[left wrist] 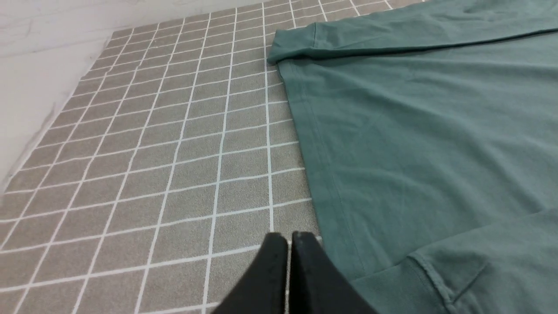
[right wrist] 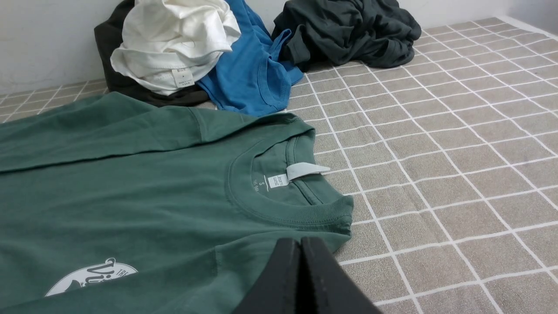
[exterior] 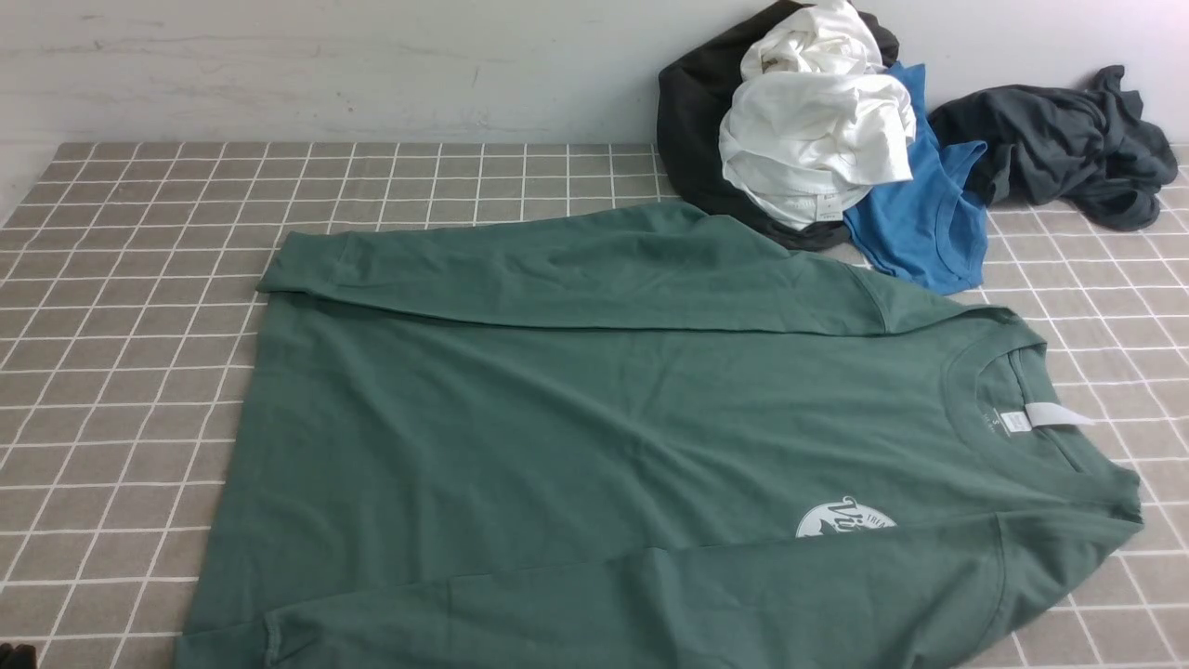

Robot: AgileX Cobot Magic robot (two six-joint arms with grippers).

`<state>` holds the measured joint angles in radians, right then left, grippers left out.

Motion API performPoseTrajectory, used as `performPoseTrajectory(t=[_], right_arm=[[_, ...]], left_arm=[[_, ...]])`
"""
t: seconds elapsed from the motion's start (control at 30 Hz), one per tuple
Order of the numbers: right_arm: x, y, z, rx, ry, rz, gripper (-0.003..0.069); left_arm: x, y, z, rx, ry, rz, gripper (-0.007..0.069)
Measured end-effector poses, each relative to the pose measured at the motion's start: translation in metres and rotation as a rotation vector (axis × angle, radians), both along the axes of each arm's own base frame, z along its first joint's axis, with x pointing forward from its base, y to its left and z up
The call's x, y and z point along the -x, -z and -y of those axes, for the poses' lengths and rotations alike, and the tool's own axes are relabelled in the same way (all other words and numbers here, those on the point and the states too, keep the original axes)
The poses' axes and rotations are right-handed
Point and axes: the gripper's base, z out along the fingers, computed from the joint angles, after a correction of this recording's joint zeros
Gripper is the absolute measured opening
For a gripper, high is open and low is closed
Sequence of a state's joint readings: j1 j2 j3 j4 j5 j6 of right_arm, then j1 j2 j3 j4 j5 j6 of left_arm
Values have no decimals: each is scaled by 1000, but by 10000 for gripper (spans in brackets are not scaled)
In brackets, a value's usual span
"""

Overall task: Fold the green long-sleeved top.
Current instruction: Use the left arm to clamp the cuff closest to it

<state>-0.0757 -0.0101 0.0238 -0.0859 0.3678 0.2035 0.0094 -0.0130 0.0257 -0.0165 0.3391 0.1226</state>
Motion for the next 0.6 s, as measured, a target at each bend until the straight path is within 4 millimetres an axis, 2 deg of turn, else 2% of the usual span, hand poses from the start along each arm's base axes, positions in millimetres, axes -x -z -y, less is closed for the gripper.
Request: performPoseTrajectory(t=[0.17, 0.47, 0.6], right_arm=[[-2, -8, -1, 25, -11, 101, -15], [5, -54, -8, 77, -85, 615, -15], [10, -63, -10, 45, -107, 730, -15]], left_arm=[[-3, -12, 0, -1, -2, 139, -3], [0, -48, -1, 3, -9, 537, -3], [7, -65, -2, 105, -9, 745, -3]])
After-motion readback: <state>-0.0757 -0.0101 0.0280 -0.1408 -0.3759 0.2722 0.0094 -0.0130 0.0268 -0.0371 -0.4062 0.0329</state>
